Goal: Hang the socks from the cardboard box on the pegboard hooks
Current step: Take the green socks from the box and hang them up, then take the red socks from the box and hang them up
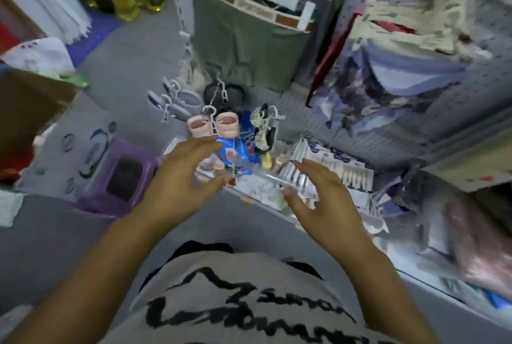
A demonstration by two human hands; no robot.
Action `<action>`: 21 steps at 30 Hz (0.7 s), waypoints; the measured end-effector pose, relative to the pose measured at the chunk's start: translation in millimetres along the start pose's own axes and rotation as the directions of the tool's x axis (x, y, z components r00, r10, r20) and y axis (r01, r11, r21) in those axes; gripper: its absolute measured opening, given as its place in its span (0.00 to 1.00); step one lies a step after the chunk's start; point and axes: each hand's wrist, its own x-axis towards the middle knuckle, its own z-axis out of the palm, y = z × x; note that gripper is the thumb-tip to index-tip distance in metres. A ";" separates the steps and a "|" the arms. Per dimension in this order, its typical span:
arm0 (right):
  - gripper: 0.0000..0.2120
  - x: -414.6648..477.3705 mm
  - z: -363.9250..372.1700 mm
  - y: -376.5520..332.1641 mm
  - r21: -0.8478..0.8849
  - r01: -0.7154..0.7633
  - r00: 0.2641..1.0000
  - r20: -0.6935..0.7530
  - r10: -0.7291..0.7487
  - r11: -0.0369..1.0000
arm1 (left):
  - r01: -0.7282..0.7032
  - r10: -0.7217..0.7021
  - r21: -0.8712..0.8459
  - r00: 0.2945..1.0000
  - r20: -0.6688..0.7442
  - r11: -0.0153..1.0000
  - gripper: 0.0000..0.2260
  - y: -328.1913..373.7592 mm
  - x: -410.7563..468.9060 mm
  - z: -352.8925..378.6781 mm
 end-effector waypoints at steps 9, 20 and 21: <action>0.26 76.2 139.1 -132.4 0.079 0.272 0.921 0.267 -0.283 0.959 | 0.427 -0.393 0.155 0.896 -0.207 0.891 0.28 -128.8 -98.9 -122.5; 0.22 179.4 252.1 -256.5 0.078 0.546 0.706 0.492 -0.509 0.834 | 0.764 -0.701 -0.008 0.588 -0.404 0.645 0.29 -221.4 -133.1 -181.5; 0.21 189.6 262.4 -266.4 0.085 0.557 0.691 0.503 -0.518 0.826 | 0.779 -0.714 -0.022 0.564 -0.414 0.627 0.29 -231.8 -130.7 -186.4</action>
